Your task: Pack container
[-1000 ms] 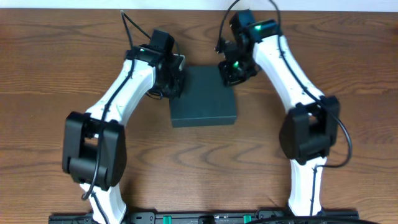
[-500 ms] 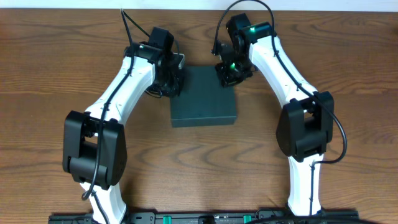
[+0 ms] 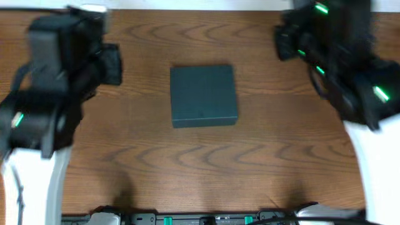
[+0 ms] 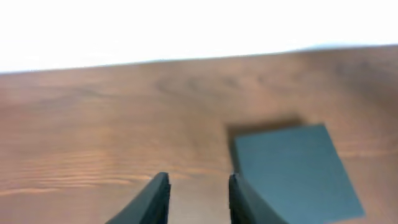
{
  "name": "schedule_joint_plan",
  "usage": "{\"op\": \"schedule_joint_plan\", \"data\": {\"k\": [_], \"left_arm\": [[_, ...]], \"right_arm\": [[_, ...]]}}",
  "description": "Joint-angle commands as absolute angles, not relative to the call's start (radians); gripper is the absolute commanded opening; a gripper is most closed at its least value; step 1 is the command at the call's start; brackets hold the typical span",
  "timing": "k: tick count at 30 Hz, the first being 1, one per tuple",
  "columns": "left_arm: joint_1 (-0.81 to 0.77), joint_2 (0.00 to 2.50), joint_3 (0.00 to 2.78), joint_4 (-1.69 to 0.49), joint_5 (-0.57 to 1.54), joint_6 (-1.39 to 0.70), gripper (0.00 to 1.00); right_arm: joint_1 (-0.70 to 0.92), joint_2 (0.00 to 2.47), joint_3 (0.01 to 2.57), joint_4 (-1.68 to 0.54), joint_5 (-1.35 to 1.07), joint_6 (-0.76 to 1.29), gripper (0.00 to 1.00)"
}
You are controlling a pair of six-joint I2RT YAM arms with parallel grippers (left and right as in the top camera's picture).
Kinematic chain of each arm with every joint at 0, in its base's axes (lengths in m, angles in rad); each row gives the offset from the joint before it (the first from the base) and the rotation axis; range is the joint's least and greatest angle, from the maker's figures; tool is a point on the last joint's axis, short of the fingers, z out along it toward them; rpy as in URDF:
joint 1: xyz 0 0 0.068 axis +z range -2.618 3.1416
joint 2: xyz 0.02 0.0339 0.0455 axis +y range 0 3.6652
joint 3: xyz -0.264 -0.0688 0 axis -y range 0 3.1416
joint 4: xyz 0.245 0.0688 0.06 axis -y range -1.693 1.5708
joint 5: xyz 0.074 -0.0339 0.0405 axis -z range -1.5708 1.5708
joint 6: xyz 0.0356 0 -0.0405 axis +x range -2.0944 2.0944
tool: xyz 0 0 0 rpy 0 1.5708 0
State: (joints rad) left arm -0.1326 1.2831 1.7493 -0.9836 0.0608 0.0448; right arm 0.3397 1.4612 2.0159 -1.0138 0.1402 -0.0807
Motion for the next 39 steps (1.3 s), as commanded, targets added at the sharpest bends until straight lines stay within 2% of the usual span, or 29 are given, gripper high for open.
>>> {"op": "schedule_joint_plan", "data": {"k": [1, 8, 11, 15, 18, 20, 21, 22, 26, 28, 29, 30, 39], "left_arm": [[-0.106, 1.204, 1.743, -0.999, 0.009, 0.054, 0.36], [-0.094, 1.046, 1.743, -1.100, -0.052, 0.134, 0.37], [-0.094, 1.003, 1.743, -1.157, -0.120, 0.134, 0.42], [-0.094, 0.963, 1.743, -1.188, -0.136, 0.134, 0.44], [-0.094, 0.944, 1.743, -1.187, -0.144, 0.134, 0.57], [-0.094, 0.938, 1.743, -1.191, -0.165, 0.134, 0.73], [-0.094, 0.936, 1.743, -1.196, -0.173, 0.134, 0.92], [-0.094, 0.934, 1.743, -1.199, -0.174, 0.134, 0.99], [-0.094, 0.931, 1.743, -1.219, -0.173, 0.134, 0.99], [-0.094, 0.932, 1.743, -1.228, -0.173, 0.134, 0.99], [-0.094, 0.932, 1.743, -1.231, -0.173, 0.134, 0.99], [-0.094, 0.932, 1.742, -1.231, -0.173, 0.134, 0.98], [-0.094, 0.932, 1.742, -1.231, -0.173, 0.134, 0.99]], "right_arm": [[0.346, 1.352, 2.017, -1.041, 0.231, -0.083, 0.01], [0.347, 1.156, 2.017, -1.248, 0.228, -0.051, 0.01], [0.347, 1.101, 2.017, -1.364, 0.228, -0.038, 0.02], [0.347, 1.050, 2.017, -1.454, 0.228, -0.038, 0.02], [0.347, 1.018, 2.017, -1.473, 0.227, -0.038, 0.02], [0.347, 0.997, 2.017, -1.478, 0.218, -0.038, 0.01], [0.347, 0.985, 2.017, -1.480, 0.205, -0.038, 0.01], [0.347, 0.975, 2.017, -1.481, 0.191, -0.038, 0.01], [0.347, 0.938, 2.017, -1.486, 0.147, -0.038, 0.04], [0.347, 0.928, 2.017, -1.486, 0.141, -0.038, 0.20], [0.347, 0.926, 2.017, -1.489, 0.141, -0.038, 0.50], [0.347, 0.926, 2.017, -1.493, 0.142, -0.038, 0.99], [0.347, 0.927, 2.017, -1.540, 0.142, -0.038, 0.99]]}}
